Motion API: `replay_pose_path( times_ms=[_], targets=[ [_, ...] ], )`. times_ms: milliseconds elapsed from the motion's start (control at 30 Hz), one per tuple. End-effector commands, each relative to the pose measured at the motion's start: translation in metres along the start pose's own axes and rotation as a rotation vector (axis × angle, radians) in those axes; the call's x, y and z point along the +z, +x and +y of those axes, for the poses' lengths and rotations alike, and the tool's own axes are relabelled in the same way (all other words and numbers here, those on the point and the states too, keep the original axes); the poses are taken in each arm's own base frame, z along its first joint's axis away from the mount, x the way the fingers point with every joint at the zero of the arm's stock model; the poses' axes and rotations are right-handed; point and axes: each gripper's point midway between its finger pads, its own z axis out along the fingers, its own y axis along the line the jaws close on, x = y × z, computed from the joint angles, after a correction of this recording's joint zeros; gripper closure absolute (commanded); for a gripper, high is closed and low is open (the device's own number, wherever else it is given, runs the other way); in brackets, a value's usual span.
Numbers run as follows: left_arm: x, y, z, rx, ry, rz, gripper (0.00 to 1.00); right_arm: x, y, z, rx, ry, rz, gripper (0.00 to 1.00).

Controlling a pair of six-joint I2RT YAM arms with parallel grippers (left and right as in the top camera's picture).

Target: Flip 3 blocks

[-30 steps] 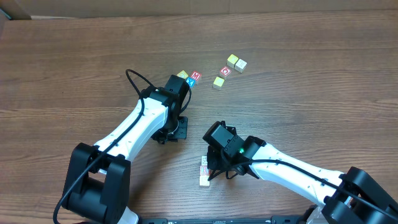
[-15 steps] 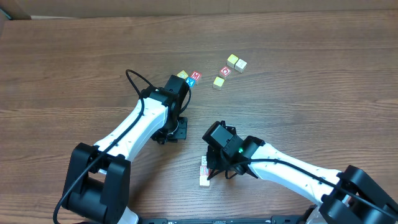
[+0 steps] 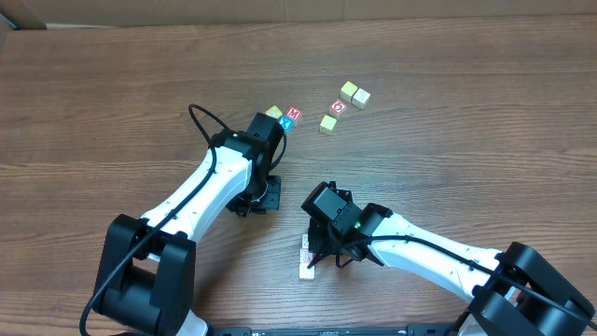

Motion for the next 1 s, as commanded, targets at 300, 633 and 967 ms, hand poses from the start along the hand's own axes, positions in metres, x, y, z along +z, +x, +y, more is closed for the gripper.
replay_pose_path(
  times_ms=[300, 633, 967],
  targets=[
    [-0.0018, -0.0020, -0.0002, -0.026, 0.007, 0.002, 0.96, -0.0022, -0.0047, 0.0075, -0.002, -0.021, -0.011, 0.96],
    [-0.0018, -0.0022, -0.0002, -0.026, 0.007, 0.001, 0.96, -0.0023, -0.0048, 0.0108, -0.008, -0.036, -0.009, 0.96],
    [-0.0018, -0.0022, -0.0002, -0.026, 0.007, 0.001, 0.96, -0.0022, -0.0045, 0.0065, 0.019, -0.016, -0.011, 0.96]
  ],
)
